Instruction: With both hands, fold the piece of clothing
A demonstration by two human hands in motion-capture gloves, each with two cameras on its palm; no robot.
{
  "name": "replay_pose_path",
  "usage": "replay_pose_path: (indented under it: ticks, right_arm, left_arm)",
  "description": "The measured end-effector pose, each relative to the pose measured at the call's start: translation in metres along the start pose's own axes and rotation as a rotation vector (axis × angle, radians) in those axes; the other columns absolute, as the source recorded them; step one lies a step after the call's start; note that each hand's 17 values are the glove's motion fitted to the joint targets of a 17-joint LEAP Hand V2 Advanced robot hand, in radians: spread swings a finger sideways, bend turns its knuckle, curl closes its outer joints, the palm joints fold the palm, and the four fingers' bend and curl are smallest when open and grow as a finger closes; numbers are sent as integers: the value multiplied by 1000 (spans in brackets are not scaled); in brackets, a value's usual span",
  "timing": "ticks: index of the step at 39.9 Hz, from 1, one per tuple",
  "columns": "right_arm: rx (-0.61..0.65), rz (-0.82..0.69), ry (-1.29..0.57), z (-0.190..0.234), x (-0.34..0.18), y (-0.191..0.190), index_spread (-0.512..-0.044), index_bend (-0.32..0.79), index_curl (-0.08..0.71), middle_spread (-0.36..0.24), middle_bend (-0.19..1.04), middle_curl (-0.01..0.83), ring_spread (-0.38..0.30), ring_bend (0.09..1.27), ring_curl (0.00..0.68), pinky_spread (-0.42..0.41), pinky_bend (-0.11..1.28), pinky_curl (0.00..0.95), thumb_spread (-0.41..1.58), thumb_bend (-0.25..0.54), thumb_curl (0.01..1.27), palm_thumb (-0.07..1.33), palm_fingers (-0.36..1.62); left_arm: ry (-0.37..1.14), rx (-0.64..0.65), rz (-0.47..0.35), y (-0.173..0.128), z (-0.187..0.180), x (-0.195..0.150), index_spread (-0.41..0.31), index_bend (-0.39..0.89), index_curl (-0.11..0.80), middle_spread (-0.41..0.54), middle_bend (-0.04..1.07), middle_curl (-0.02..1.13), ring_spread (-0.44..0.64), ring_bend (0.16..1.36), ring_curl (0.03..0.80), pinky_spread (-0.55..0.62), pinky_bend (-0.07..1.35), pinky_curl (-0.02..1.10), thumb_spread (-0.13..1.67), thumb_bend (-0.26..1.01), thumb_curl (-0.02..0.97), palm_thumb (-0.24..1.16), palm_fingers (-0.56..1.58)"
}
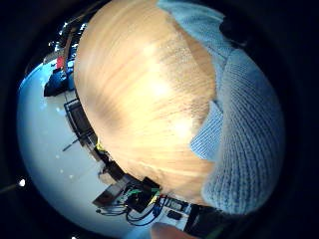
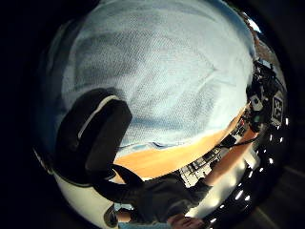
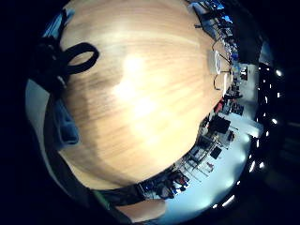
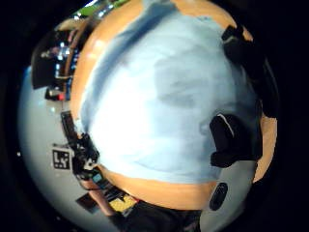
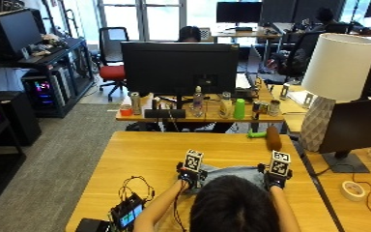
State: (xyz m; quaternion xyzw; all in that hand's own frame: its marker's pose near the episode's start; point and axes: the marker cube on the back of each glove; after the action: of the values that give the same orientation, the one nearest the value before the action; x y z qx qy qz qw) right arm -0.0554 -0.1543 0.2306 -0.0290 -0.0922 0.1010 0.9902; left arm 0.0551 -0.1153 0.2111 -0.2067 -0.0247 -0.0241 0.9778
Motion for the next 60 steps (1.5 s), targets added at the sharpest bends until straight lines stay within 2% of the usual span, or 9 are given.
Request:
replay_pose_path:
  ticks: [15,25,28,33,39,44,50,55,60]
  right_arm:
    - [204,-58,-21,-3,-3,-14,-278,158,205,-145,279,459,-240,612,423,-343,644,376,997,30,348,1158,1288]
    - [240,-26,74,-17,-11,-21,-262,173,274,-152,324,475,-252,634,440,-374,604,371,923,-10,357,1175,1326]
    - [204,-3,80,-31,-15,-15,-256,180,294,-152,343,481,-248,648,445,-369,572,364,909,-11,358,1181,1337]
    - [212,-48,36,-63,-25,-6,-253,177,320,-152,353,483,-243,650,449,-363,564,363,889,-14,358,1185,1337]
    - [278,-133,47,-86,-41,-43,-235,143,330,-149,349,481,-244,680,456,-364,569,368,839,-14,392,1210,1311]
    - [295,-186,59,-118,-72,-37,-231,136,332,-149,344,479,-244,690,458,-362,579,373,801,-19,417,1204,1299]
    - [300,-246,56,-143,-141,-12,-227,135,334,-148,335,476,-244,688,456,-353,578,377,729,-44,444,1161,1270]
    - [322,-309,90,-134,-213,13,-227,137,338,-153,315,471,-249,662,450,-355,589,382,582,-52,485,1092,1248]
    - [206,-405,55,-105,-278,51,-231,113,330,-157,322,476,-254,652,450,-355,604,390,465,-38,527,1071,1242]
  left_arm:
    - [-103,76,-1,-3,-4,-2,-69,137,328,99,156,271,102,623,358,125,484,372,1178,-23,227,176,230]
    - [-51,99,99,12,-27,-6,-54,104,299,98,172,279,55,651,352,63,538,378,1168,-34,210,100,313]
    - [-54,172,123,22,-43,-10,-55,67,272,65,169,279,3,663,347,-36,630,390,1152,-46,200,41,443]
    - [-104,336,91,36,-71,-28,-55,94,261,48,177,301,-21,666,363,-67,632,406,1135,-40,193,-12,423]
    - [-44,480,45,58,-97,-55,-51,114,259,49,173,312,-17,648,360,-42,587,397,1107,-44,188,-42,368]
    - [87,392,150,82,-102,-68,-49,121,258,50,171,315,-15,644,355,-30,563,388,1090,-45,182,-47,369]
    - [32,442,-37,46,-101,-118,-57,131,261,51,177,319,-7,630,349,-10,536,377,1074,-47,177,-50,370]
    - [26,429,-161,68,-95,-148,-62,142,268,46,183,325,2,616,344,6,510,371,1085,-24,178,-14,380]
    - [21,421,-236,90,-91,-170,-75,170,286,38,183,329,7,585,334,20,468,361,1124,-3,190,28,415]
